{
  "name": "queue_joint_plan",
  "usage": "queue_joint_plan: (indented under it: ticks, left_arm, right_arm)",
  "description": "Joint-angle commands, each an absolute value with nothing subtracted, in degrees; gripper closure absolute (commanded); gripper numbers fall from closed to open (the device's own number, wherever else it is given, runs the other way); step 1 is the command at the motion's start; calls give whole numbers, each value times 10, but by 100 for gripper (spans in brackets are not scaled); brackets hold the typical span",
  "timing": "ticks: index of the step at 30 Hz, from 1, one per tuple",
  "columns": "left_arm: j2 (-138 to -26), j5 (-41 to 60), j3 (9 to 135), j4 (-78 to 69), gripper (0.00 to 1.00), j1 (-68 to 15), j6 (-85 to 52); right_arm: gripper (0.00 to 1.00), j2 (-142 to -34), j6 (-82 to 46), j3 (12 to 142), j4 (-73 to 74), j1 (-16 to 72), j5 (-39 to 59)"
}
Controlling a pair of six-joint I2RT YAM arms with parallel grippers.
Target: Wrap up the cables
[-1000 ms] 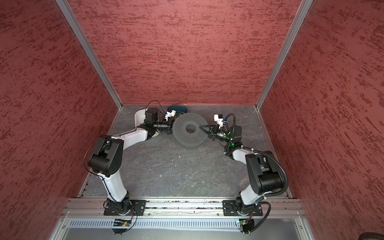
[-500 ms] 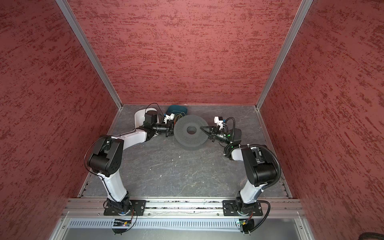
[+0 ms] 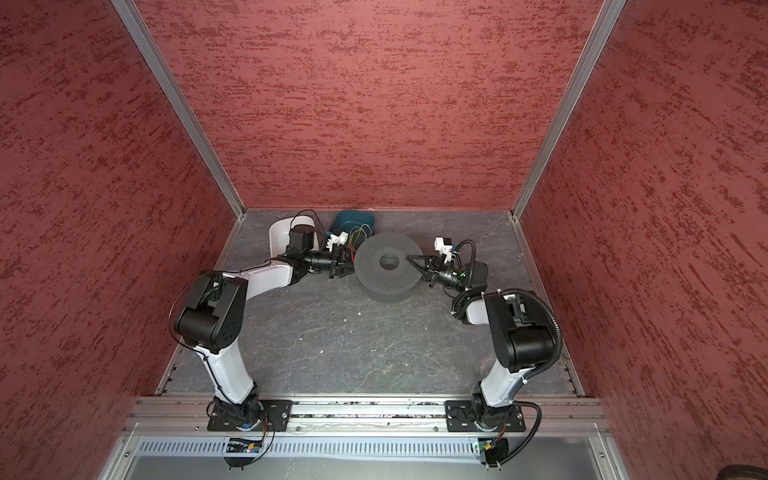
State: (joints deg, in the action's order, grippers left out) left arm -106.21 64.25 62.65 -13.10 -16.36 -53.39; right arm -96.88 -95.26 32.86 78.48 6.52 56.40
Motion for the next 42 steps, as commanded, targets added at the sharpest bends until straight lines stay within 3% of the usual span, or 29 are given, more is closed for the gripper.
queue_joint_plan:
  ticks: [1,14,30,42]
  left_arm:
    - [-1078,643,624,-107,58,-160,-507]
    - [-1098,603,640,5,57,-160,-431]
    - [-1101,594,639,39,57,-162,-403]
    - [-1085,581,645,74,57,-160,-382]
  right_arm:
    - [100,-962,-973,323,861,57,559]
    - [100,-956,-990,301,891,34,563]
    - [100,-953,-982,248,898,0,589]
    - [100,-1017,-957,208,930,-29,616]
